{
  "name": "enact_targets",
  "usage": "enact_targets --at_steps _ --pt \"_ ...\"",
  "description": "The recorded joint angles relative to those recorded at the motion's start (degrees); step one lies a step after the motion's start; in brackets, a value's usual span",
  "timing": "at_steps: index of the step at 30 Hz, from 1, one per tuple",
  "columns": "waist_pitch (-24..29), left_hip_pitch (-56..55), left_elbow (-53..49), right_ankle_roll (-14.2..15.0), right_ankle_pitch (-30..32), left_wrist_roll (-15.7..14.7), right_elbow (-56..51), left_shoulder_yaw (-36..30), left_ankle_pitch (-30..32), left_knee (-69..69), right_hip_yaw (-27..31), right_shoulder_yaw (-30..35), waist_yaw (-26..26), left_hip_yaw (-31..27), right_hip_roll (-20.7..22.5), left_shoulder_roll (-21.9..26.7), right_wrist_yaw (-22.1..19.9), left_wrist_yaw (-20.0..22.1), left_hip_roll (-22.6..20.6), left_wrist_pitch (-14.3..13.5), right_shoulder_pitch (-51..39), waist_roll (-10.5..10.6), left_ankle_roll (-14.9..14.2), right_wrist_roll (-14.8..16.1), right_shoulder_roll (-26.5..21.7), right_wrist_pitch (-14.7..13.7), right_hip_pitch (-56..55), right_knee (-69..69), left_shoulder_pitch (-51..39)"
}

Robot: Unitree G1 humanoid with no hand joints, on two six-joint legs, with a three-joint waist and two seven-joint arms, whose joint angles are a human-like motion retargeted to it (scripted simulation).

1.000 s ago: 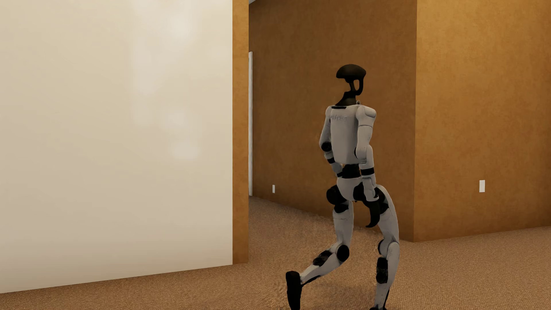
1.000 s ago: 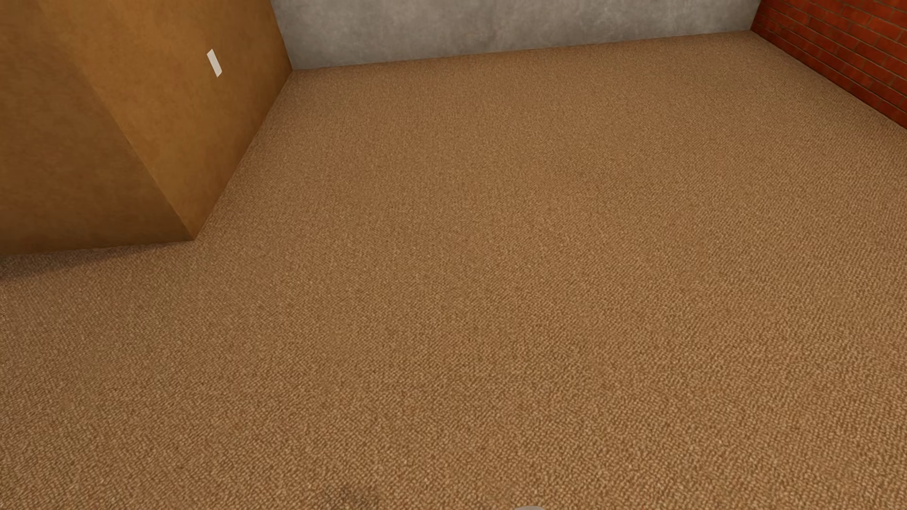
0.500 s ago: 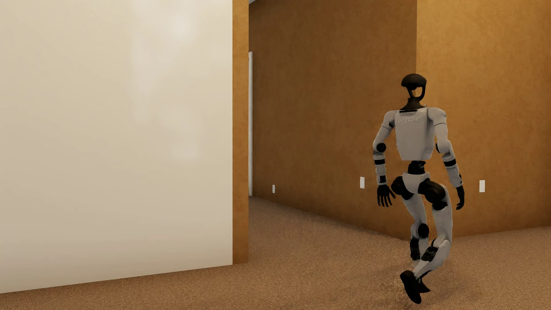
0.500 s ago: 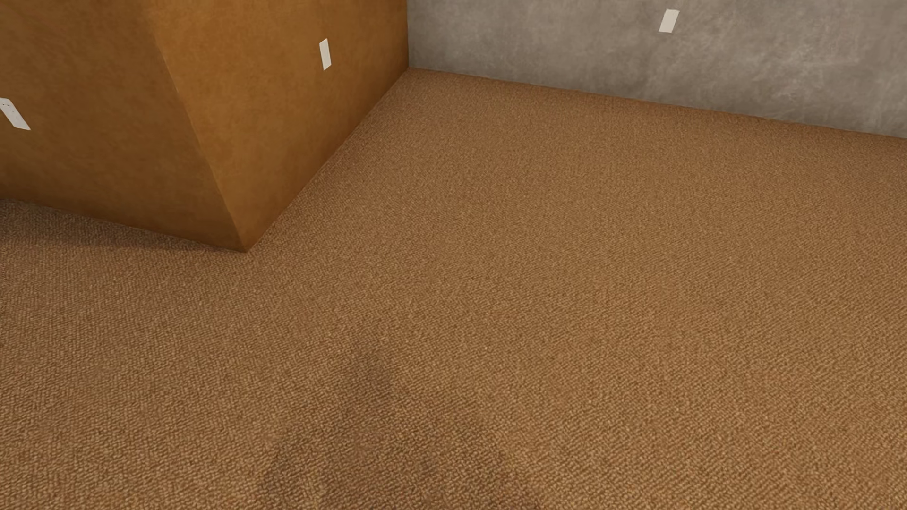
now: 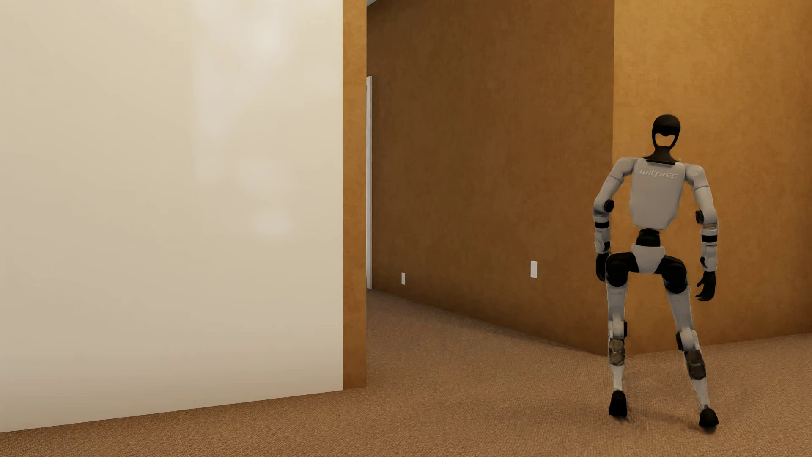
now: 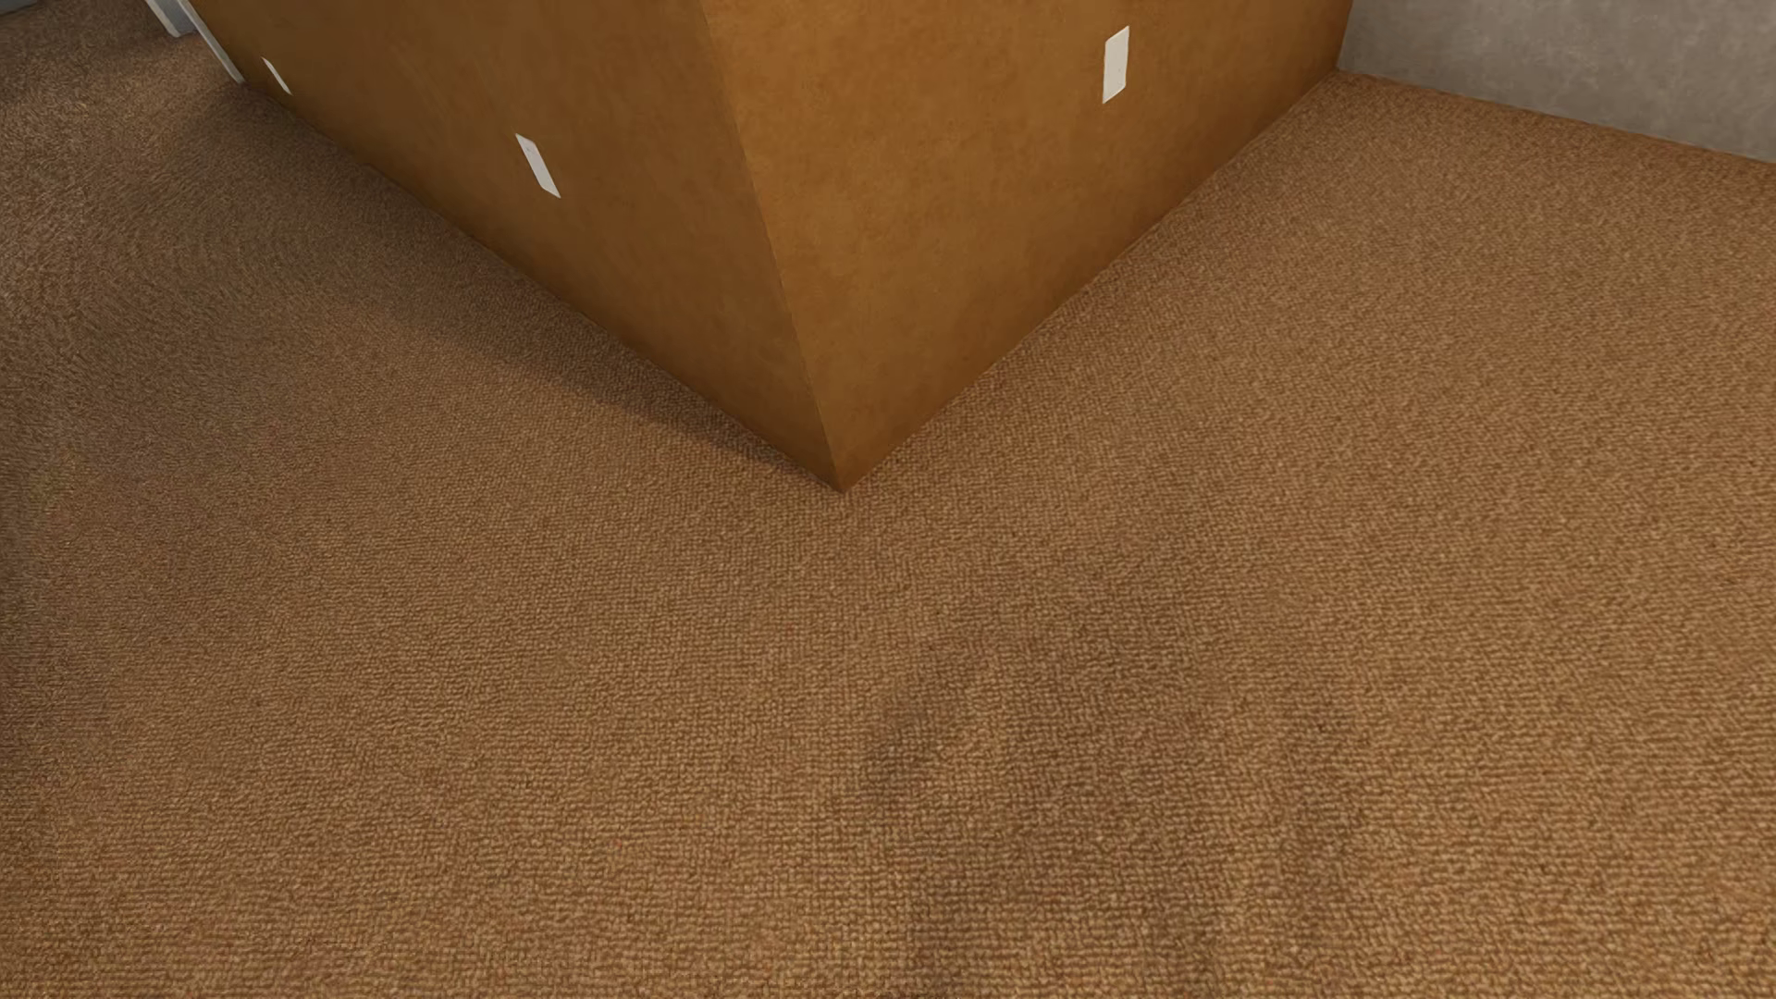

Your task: Go around the corner

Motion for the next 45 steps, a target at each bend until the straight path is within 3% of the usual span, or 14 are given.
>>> enact_targets --at_steps 7,9,11,13,17,24,27,29,32,36,39,40,43,45 --pt "-0.9 -17.0 11.2 0.0 -10.4 0.0 -10.2 -6.8 -12.1 -20.3 0.0 1.0 13.3 0.0 3.0 2.0 0.0 0.0 7.4 0.0 -4.3 -3.8 0.0 0.0 0.0 0.0 17.9 -4.6 10.2" --pt "0.6 -22.3 14.4 0.0 -8.7 0.0 -11.1 -8.2 4.4 -12.7 0.0 1.5 17.7 0.0 1.5 2.6 0.0 0.0 7.7 0.0 -6.9 -6.0 0.0 0.0 -0.9 0.0 21.4 -3.5 12.1" --pt "0.1 -21.8 17.6 0.0 1.6 0.0 -10.2 -11.5 3.5 -8.0 0.0 -0.6 19.5 0.0 -0.7 2.5 0.0 0.0 4.3 0.0 -5.6 -8.2 0.0 0.0 -0.7 0.0 21.5 1.4 11.5" --pt "-1.3 -17.1 15.8 0.0 7.7 0.0 -7.1 -8.9 -4.2 -7.3 0.0 0.7 15.4 0.0 1.1 2.2 0.0 0.0 1.1 0.0 -4.4 -8.7 0.0 0.0 -0.2 0.0 12.1 14.7 12.9" --pt "2.0 7.0 7.6 0.0 -5.7 0.0 -4.9 -6.9 -15.2 -19.2 0.0 4.9 2.8 0.0 6.7 2.7 0.0 0.0 -7.2 0.0 0.6 -9.2 0.0 0.0 0.5 0.0 -9.0 36.7 5.4" --pt "-2.1 36.0 -12.5 0.0 -3.0 0.0 -0.7 13.4 -31.8 -29.0 0.0 9.7 -12.6 0.0 8.2 5.9 0.0 0.0 -2.4 0.0 10.0 -9.3 0.0 0.0 0.6 0.0 -28.8 -10.1 -8.9" --pt "-1.4 38.3 -11.6 0.0 2.6 0.0 4.2 16.1 -17.3 -17.6 0.0 11.6 -15.9 0.0 11.3 3.6 0.0 0.0 7.2 0.0 9.3 -5.2 0.0 0.0 0.9 0.0 -33.0 8.3 -7.6" --pt "-1.3 27.5 -7.2 0.0 -3.7 0.0 4.4 12.6 -1.5 8.6 0.0 10.4 -12.1 0.0 13.8 3.4 0.0 0.0 6.8 0.0 6.8 -5.6 0.0 0.0 2.4 0.0 -27.2 13.1 -5.3" --pt "-0.1 9.3 0.2 0.0 -4.1 0.0 -4.9 5.3 -3.2 29.0 0.0 6.4 1.5 0.0 17.2 2.5 0.0 0.0 3.4 0.0 2.6 -7.8 0.0 0.0 4.0 0.0 -11.5 4.8 -0.8" --pt "0.1 -5.4 11.6 0.0 -6.0 0.0 -21.1 -5.0 10.2 -8.8 0.0 1.1 12.3 0.0 15.6 1.8 0.0 0.0 0.2 0.0 -3.8 -10.3 0.0 0.0 4.1 0.0 9.8 -7.4 8.5" --pt "-1.2 -9.6 14.1 0.0 -12.4 0.0 -27.8 -9.3 -26.8 -24.8 0.0 -2.7 17.8 0.0 13.6 1.5 0.0 0.0 2.5 0.0 -9.0 -8.8 0.0 0.0 2.2 0.0 18.3 -8.0 13.7" --pt "-1.0 -11.0 14.7 0.0 -12.2 0.0 -27.9 -10.6 -27.1 -25.2 0.0 -3.9 19.8 0.0 12.4 1.3 0.0 0.0 2.2 0.0 -9.6 -8.8 0.0 0.0 2.1 0.0 20.1 -6.6 14.8" --pt "-2.1 -14.5 17.4 0.0 9.0 0.0 -19.0 -13.8 5.8 -16.7 0.0 -4.8 19.6 0.0 7.3 1.1 0.0 0.0 -3.2 0.0 -7.3 -12.2 0.0 0.0 4.9 0.0 20.0 7.6 15.2" --pt "-0.8 -7.9 16.2 0.0 17.8 0.0 -8.6 -12.5 4.2 -13.1 0.0 -0.3 16.8 0.0 6.5 0.6 0.0 0.0 -6.5 0.0 -5.3 -11.9 0.0 0.0 5.4 0.0 10.6 29.6 11.9"
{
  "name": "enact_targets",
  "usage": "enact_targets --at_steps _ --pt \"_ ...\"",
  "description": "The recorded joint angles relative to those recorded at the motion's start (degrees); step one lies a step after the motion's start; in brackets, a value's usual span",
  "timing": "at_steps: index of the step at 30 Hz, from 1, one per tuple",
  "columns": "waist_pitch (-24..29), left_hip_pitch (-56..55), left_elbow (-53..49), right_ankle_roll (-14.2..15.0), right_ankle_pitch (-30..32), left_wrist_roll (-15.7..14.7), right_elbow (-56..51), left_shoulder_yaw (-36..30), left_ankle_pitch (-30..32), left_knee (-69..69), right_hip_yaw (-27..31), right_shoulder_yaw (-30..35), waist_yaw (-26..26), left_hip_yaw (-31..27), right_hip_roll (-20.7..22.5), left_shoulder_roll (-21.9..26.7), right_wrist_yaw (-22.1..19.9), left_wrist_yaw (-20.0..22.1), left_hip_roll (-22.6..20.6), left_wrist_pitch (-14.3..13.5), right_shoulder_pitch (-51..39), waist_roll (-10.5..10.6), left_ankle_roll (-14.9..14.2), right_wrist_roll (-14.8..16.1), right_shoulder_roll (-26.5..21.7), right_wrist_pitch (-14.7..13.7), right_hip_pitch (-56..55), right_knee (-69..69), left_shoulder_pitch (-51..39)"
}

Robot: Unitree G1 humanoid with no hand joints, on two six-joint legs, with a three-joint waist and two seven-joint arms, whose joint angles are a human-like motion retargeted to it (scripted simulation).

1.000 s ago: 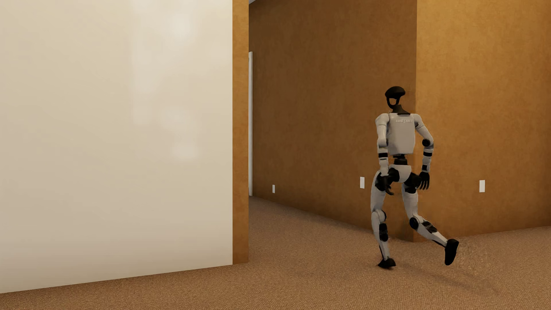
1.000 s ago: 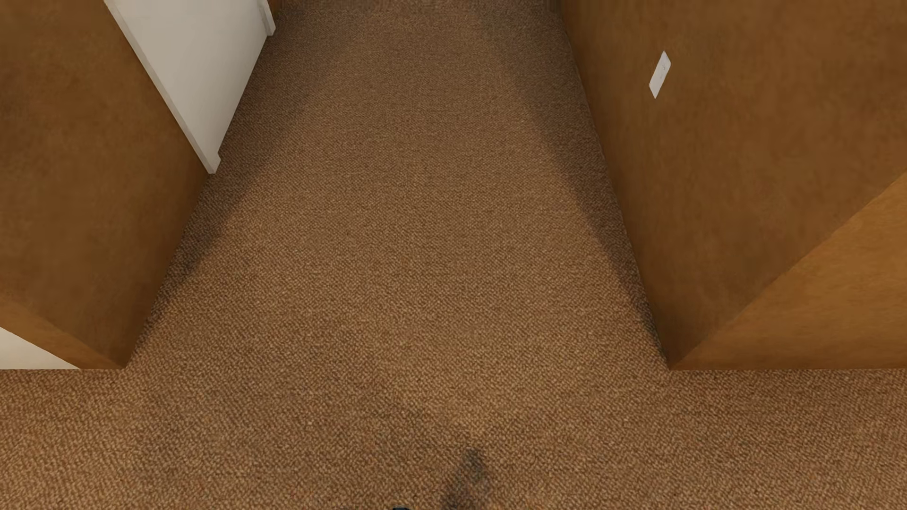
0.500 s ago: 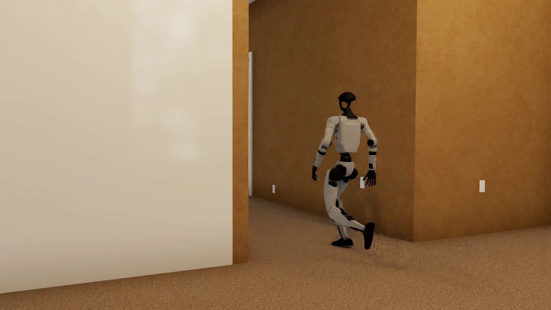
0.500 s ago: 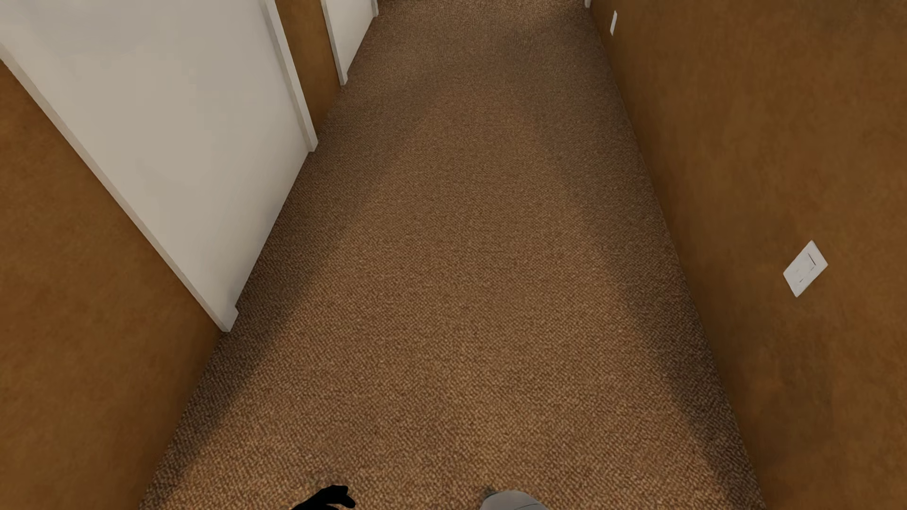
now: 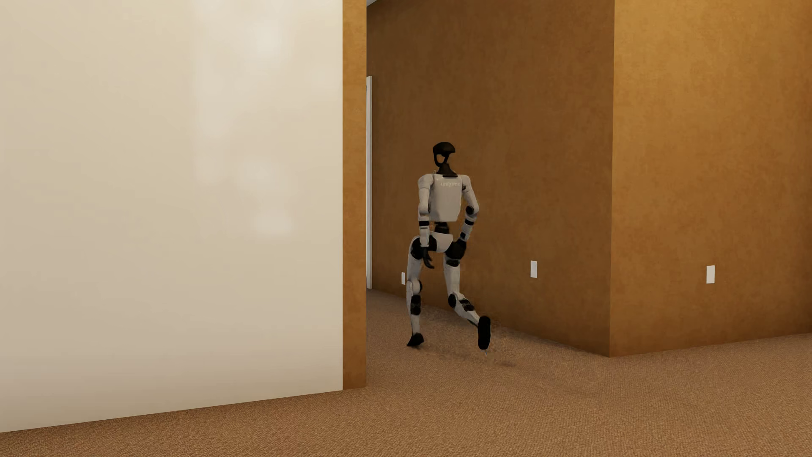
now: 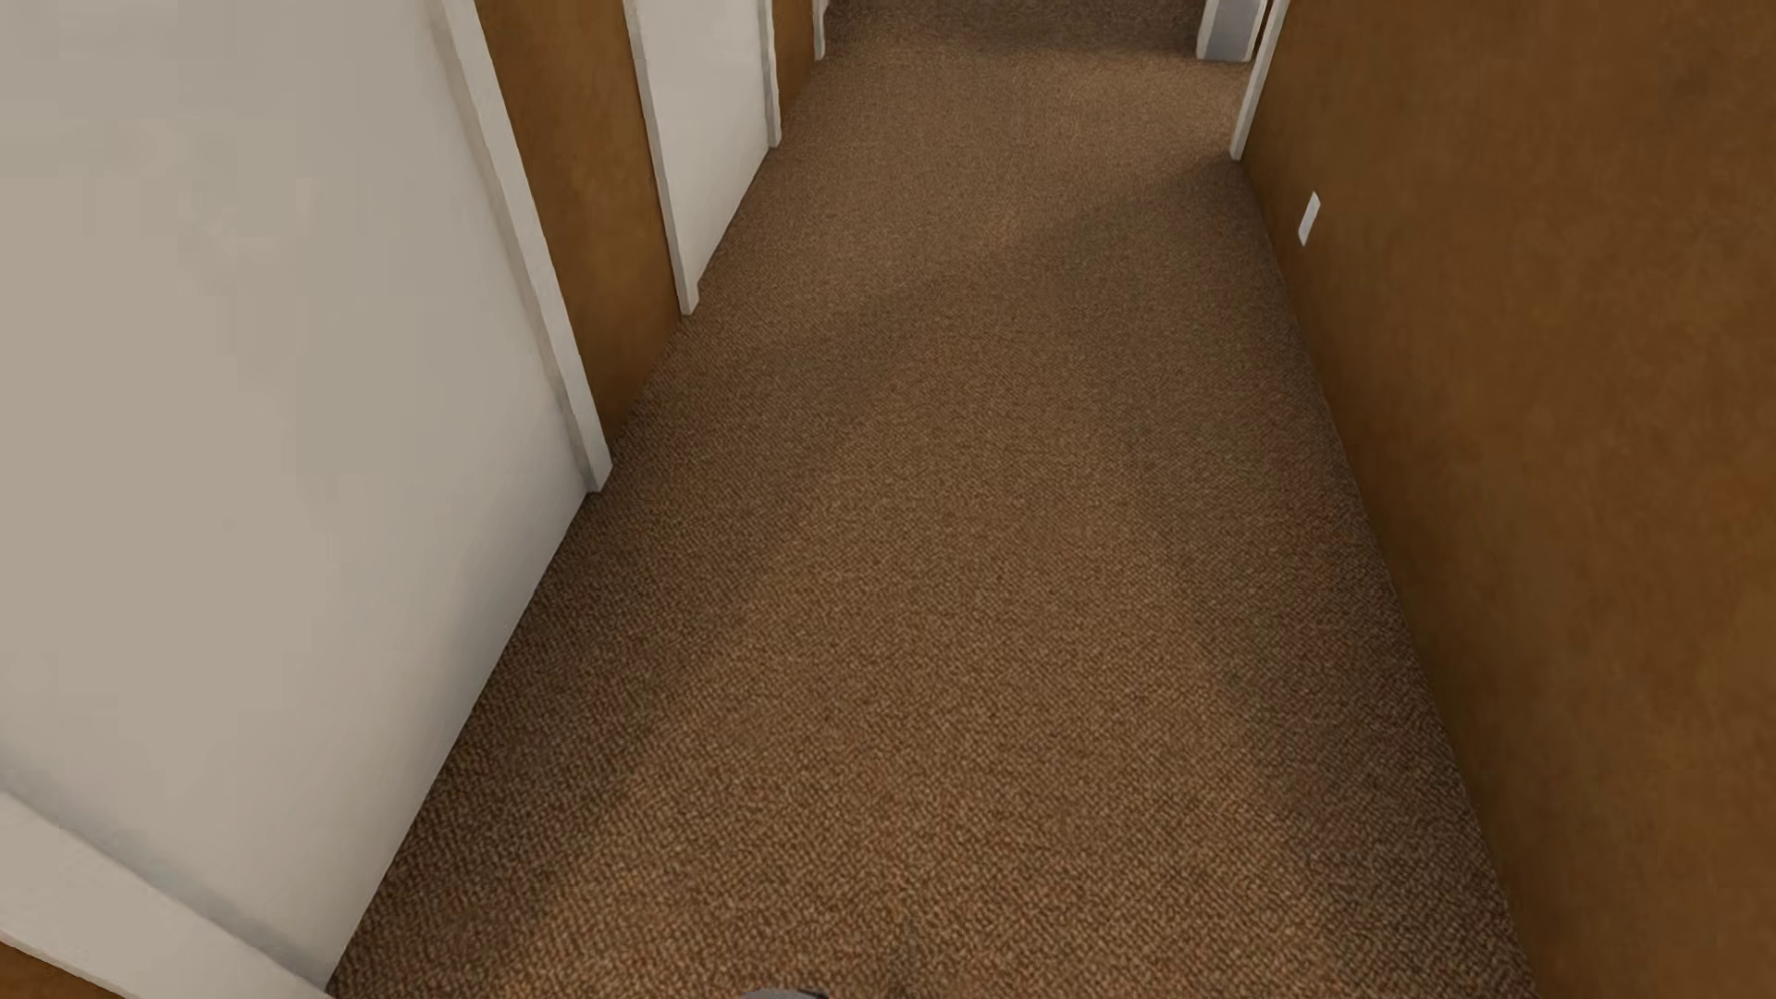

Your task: Go around the corner

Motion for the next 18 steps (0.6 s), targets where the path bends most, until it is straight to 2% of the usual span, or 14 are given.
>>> enact_targets --at_steps 1,2,3,4,6,8,9,10,11,12,14,16,17,18 --pt "1.2 5.6 -2.9 0.0 -9.1 0.0 4.9 1.9 -2.9 -1.5 0.0 3.5 -2.6 0.0 -0.9 0.7 0.0 0.0 -1.2 0.0 -0.3 -0.2 0.0 0.0 0.7 0.0 -5.8 9.7 -1.7" --pt "1.3 10.9 -5.4 0.0 -17.9 0.0 8.6 3.8 -6.0 -2.9 0.0 5.6 -7.2 0.0 0.0 0.7 0.0 0.0 -1.3 0.0 0.9 1.2 0.0 0.0 0.5 0.0 -10.6 14.2 -3.9" --pt "1.2 16.2 -7.7 0.0 -22.1 0.0 11.3 4.9 -9.0 -4.7 0.0 7.4 -11.0 0.0 0.4 1.0 0.0 0.0 -0.8 0.0 2.8 2.3 0.0 0.0 0.3 0.0 -15.2 14.1 -6.6" --pt "1.0 20.9 -11.7 0.0 -23.8 0.0 12.4 7.7 -12.9 -7.0 0.0 7.9 -14.6 0.0 1.1 1.7 0.0 0.0 0.1 0.0 5.2 3.3 0.0 0.0 0.0 0.0 -19.6 9.8 -9.1" --pt "0.3 30.0 -18.5 0.0 -21.6 0.0 13.5 14.5 -20.3 -11.2 0.0 9.1 -20.0 0.0 1.6 2.9 0.0 0.0 2.7 0.0 10.2 4.7 0.0 0.0 -1.2 0.0 -24.5 -8.9 -13.6" --pt "-1.1 37.1 -22.7 0.0 -10.0 0.0 13.5 22.3 -27.6 -14.7 0.0 9.3 -23.0 0.0 0.4 3.3 0.0 0.0 2.9 0.0 13.2 4.1 0.0 0.0 -2.0 0.0 -27.6 -31.1 -18.4" --pt "-2.0 38.7 -24.6 0.0 9.8 0.0 13.5 25.3 -29.8 -14.6 0.0 9.5 -24.2 0.0 0.1 3.6 0.0 0.0 3.9 0.0 13.8 4.2 0.0 0.0 -2.2 0.0 -28.9 -34.8 -20.6" --pt "-2.6 39.1 -26.7 0.0 21.6 0.0 14.3 27.9 -30.6 -13.6 0.0 9.7 -25.9 0.0 -0.1 3.9 0.0 0.0 5.0 0.0 13.9 4.2 0.0 0.0 -2.1 0.0 -30.4 -60.1 -22.1" --pt "-3.2 41.6 -26.9 0.0 21.6 0.0 15.4 28.2 -29.9 -13.2 0.0 7.6 -25.7 0.0 0.1 3.9 0.0 0.0 5.0 0.0 14.4 4.0 0.0 0.0 -1.6 0.0 -33.1 -38.2 -23.0" --pt "-3.2 42.9 -27.9 0.0 6.4 0.0 16.1 29.4 -27.4 -10.5 0.0 6.7 -26.9 0.0 1.4 3.9 0.0 0.0 6.8 0.0 14.2 4.4 0.0 0.0 -1.1 0.0 -33.4 -34.0 -22.2" --pt "-4.8 41.0 -27.2 0.0 -10.1 0.0 17.6 31.3 -15.0 3.4 0.0 6.1 -25.8 0.0 6.8 1.8 0.0 0.0 9.8 0.0 14.8 5.4 0.0 0.0 -0.8 0.0 -33.0 -27.0 -17.4" --pt "-2.1 33.6 -19.6 0.0 -18.0 0.0 15.0 29.4 -4.9 26.9 0.0 4.2 -24.6 0.0 7.8 -1.4 0.0 0.0 12.0 0.0 12.9 6.3 0.0 0.0 -0.4 0.0 -23.9 -22.4 -14.8" --pt "-1.3 28.4 -13.9 0.0 -19.8 0.0 15.5 25.6 -4.8 37.1 0.0 3.2 -23.0 0.0 8.5 -2.0 0.0 0.0 11.4 0.0 10.4 6.0 0.0 0.0 -0.3 0.0 -20.9 -22.7 -15.3" --pt "-0.4 23.6 -11.1 0.0 -19.8 0.0 10.7 15.6 -4.6 41.7 0.0 3.9 -19.2 0.0 10.1 -0.5 0.0 0.0 12.0 0.0 7.7 5.7 0.0 0.0 -0.8 0.0 -18.4 -24.7 -15.4"
